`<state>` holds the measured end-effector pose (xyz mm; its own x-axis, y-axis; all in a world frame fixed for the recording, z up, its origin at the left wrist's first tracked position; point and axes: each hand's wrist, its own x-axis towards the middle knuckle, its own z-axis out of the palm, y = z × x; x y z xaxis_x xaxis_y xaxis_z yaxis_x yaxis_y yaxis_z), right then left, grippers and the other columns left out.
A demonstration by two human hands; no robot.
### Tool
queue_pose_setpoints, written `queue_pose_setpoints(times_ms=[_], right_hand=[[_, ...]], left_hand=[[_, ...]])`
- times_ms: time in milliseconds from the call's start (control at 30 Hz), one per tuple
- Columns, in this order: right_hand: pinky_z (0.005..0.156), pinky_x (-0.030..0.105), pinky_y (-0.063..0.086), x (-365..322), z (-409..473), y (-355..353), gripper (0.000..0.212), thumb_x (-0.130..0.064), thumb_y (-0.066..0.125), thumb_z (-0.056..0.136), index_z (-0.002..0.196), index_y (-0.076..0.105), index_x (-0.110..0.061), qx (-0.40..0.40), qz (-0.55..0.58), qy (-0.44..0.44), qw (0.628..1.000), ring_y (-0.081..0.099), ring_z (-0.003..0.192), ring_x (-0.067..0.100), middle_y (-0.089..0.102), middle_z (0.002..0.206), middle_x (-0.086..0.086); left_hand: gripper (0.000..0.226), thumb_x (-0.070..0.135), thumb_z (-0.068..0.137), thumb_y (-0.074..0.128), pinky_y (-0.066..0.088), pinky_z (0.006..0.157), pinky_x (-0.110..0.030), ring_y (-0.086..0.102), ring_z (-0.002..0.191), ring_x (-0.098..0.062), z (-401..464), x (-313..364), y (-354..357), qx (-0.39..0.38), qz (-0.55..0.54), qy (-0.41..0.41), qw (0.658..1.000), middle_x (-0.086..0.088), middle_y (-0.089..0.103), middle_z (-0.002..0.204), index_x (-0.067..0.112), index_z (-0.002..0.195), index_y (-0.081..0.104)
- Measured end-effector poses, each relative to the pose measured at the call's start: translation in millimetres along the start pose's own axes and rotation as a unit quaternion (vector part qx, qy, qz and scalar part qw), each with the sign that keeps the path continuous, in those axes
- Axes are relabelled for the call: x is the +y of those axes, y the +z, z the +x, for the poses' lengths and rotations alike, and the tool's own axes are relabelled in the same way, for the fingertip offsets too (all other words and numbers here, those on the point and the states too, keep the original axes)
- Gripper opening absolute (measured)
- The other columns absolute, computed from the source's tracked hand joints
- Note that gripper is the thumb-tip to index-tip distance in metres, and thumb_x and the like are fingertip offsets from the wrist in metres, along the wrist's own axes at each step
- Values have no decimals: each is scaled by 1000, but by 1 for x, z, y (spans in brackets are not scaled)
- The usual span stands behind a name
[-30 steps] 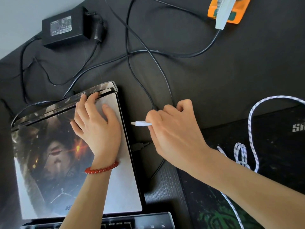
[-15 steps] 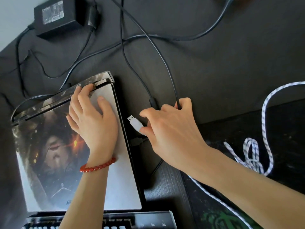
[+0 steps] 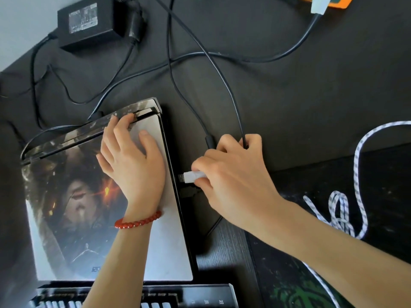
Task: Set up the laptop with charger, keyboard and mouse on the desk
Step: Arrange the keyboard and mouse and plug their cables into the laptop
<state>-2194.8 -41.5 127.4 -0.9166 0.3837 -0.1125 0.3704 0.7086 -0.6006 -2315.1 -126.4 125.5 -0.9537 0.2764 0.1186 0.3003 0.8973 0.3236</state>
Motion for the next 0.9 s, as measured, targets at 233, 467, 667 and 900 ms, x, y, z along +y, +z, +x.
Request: queue_pose_setpoints(times_ms=[233,467,667,900], right_hand=[[72,34,13,2,2,1,13,-22,59,79,74,71,-24,3,16,-5,1000,44,82,19,62,76,-8],[66,34,22,2,6,4,7,-23,68,72,67,70,-27,27,-8,-36,999,47,75,16,63,70,-13],[66,34,21,-1,8,8,13,-16,73,61,55,63,-22,57,-47,-65,995,48,71,17,51,59,-8],[69,33,18,0,14,11,13,-11,66,64,55,62,-20,70,-62,-125,988,49,71,18,50,58,-6]], left_hand=[[45,25,86,34,14,114,-51,30,135,-23,1,-2,2,4,-2,-1,1000,0,39,144,20,128,46],[46,27,85,32,15,113,-52,29,136,-24,1,-3,3,3,3,1,1000,-1,38,145,20,129,46],[46,25,85,32,16,113,-53,30,136,-24,1,-2,4,4,8,3,1000,-3,39,144,18,128,46],[46,25,86,31,13,114,-53,26,138,-24,1,-1,4,0,8,4,1000,-4,36,146,17,129,46]])
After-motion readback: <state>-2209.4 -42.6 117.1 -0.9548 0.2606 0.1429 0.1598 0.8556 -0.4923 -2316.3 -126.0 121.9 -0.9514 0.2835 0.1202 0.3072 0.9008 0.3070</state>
